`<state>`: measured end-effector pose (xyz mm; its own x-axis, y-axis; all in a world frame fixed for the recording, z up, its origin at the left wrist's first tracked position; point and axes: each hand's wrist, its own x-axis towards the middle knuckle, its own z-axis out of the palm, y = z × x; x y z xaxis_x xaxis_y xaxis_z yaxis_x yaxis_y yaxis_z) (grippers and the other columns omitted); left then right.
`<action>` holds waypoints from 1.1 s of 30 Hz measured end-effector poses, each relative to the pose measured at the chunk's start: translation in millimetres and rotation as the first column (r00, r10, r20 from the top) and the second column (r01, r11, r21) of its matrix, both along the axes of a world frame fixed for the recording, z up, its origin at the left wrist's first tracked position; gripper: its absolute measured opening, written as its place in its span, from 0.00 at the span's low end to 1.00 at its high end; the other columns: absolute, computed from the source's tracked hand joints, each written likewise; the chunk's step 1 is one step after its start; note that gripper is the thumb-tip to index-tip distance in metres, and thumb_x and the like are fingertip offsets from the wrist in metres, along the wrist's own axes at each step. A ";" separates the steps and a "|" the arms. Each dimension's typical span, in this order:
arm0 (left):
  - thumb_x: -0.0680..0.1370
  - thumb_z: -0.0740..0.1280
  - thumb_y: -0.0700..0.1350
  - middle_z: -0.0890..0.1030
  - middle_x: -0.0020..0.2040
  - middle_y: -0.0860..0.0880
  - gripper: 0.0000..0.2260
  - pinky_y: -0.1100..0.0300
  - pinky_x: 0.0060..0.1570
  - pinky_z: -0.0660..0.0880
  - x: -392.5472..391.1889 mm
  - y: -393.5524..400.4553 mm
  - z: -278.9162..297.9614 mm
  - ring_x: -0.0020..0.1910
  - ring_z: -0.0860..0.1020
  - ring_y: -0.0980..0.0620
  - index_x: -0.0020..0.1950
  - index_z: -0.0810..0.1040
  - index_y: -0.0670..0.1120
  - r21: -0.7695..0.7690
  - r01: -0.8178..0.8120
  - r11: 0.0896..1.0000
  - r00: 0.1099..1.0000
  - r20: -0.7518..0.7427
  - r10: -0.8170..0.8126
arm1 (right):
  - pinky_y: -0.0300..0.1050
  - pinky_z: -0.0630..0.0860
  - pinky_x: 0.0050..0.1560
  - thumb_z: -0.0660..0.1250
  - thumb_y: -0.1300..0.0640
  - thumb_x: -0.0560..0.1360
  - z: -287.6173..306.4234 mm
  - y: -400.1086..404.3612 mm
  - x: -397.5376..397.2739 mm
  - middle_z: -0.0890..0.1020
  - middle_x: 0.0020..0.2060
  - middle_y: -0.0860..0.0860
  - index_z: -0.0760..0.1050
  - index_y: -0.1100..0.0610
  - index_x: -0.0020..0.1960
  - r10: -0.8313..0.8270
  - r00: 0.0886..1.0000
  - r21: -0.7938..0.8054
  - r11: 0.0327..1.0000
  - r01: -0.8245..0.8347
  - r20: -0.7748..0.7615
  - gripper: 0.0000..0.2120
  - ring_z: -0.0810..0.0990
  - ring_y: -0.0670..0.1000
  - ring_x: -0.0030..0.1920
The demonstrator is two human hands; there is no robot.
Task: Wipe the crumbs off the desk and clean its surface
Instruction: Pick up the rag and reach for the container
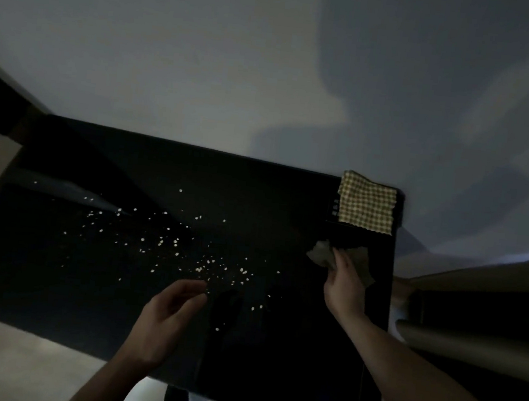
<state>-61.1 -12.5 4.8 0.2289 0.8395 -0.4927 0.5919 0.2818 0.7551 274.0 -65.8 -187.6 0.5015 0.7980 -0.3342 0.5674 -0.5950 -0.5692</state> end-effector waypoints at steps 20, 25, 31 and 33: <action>0.81 0.68 0.47 0.84 0.55 0.62 0.10 0.61 0.57 0.72 -344.3 -16.8 74.0 0.56 0.79 0.68 0.57 0.84 0.60 0.041 -0.134 0.990 0.977 0.173 0.125 | 0.43 0.75 0.71 0.64 0.50 0.84 224.9 -52.1 -430.6 0.83 0.62 0.40 0.75 0.44 0.72 -0.102 0.751 0.093 0.973 0.212 -0.653 0.16 0.80 0.38 0.63; 0.82 0.66 0.45 0.84 0.56 0.62 0.10 0.60 0.58 0.74 -393.3 14.3 85.5 0.58 0.79 0.66 0.60 0.83 0.56 0.075 -0.098 0.992 0.972 0.223 0.079 | 0.46 0.77 0.68 0.64 0.54 0.84 236.6 -52.9 -482.5 0.86 0.58 0.41 0.77 0.45 0.68 -0.135 0.735 0.105 0.957 0.271 -0.665 0.14 0.83 0.40 0.61; 0.82 0.66 0.46 0.84 0.58 0.61 0.10 0.60 0.62 0.72 -423.7 62.4 83.5 0.61 0.78 0.65 0.61 0.83 0.57 0.064 -0.083 0.995 0.968 0.242 0.065 | 0.33 0.78 0.56 0.64 0.56 0.84 234.5 -8.8 -517.8 0.85 0.56 0.33 0.76 0.41 0.65 -0.131 0.757 0.124 0.955 0.270 -0.641 0.14 0.82 0.35 0.59; 0.82 0.67 0.46 0.84 0.57 0.60 0.10 0.60 0.62 0.73 -438.7 78.6 78.7 0.60 0.79 0.65 0.60 0.83 0.56 0.062 -0.108 0.992 0.970 0.223 0.092 | 0.35 0.77 0.59 0.64 0.55 0.85 229.1 18.0 -529.4 0.85 0.57 0.35 0.76 0.42 0.68 -0.111 0.761 0.104 0.968 0.229 -0.639 0.15 0.82 0.35 0.60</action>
<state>-499.8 66.1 83.5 0.2381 0.8953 -0.3764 0.3808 0.2704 0.8842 -255.4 -47.8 41.5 0.3613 0.7920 -0.4922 -0.0499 -0.5107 -0.8583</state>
